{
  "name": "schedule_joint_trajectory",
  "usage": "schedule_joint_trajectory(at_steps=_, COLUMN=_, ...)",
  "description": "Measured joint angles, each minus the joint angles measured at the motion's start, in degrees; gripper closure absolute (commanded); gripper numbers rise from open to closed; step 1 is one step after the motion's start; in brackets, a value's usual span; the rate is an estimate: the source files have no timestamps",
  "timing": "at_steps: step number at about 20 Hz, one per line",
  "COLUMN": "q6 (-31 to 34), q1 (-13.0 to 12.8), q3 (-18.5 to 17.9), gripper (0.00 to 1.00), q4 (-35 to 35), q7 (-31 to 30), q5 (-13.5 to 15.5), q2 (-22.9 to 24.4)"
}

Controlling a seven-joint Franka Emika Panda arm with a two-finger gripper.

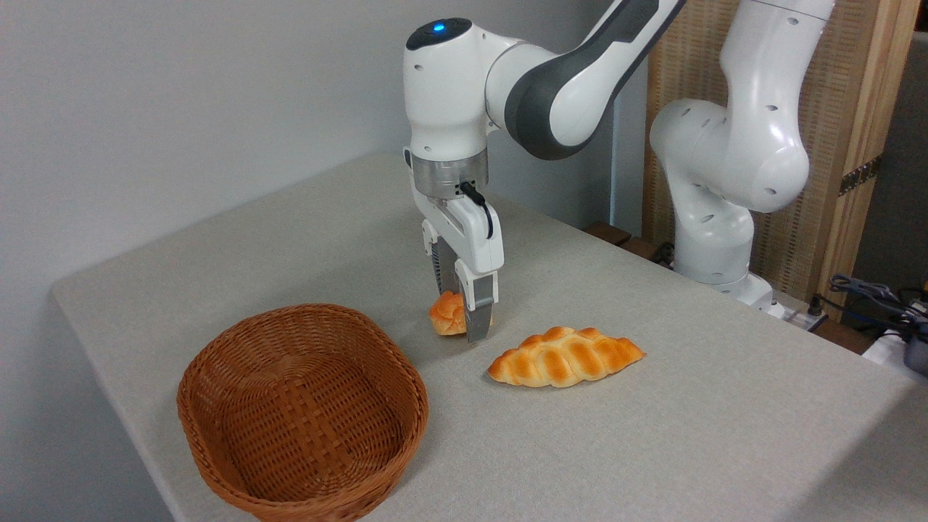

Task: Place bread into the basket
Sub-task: 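Close the gripper on the round bun and lift it, then carry the round bun over the wicker basket and lower it inside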

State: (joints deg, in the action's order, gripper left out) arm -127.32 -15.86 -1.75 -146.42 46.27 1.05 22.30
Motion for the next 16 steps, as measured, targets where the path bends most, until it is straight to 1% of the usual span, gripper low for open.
schedule_joint_trajectory(at_steps=2, q6=0.0, q1=0.0, q3=0.0, gripper=0.69, q4=0.0, q7=0.2, q5=0.0, q2=0.0)
schedule_joint_trajectory(at_steps=3, q6=0.0, q1=0.0, q3=0.0, gripper=0.7, q4=0.0, q7=0.2, q5=0.0, q2=0.0)
schedule_joint_trajectory(at_steps=6, q6=0.0, q1=0.0, q3=0.0, gripper=0.7, q4=0.0, q7=0.2, q5=0.0, q2=0.0)
schedule_joint_trajectory(at_steps=8, q6=0.0, q1=0.0, q3=0.0, gripper=0.72, q4=0.0, q7=0.3, q5=0.0, q2=0.0)
schedule_joint_trajectory(at_steps=16, q6=0.0, q1=0.0, q3=0.0, gripper=0.72, q4=0.4, q7=0.2, q5=0.0, q2=0.3)
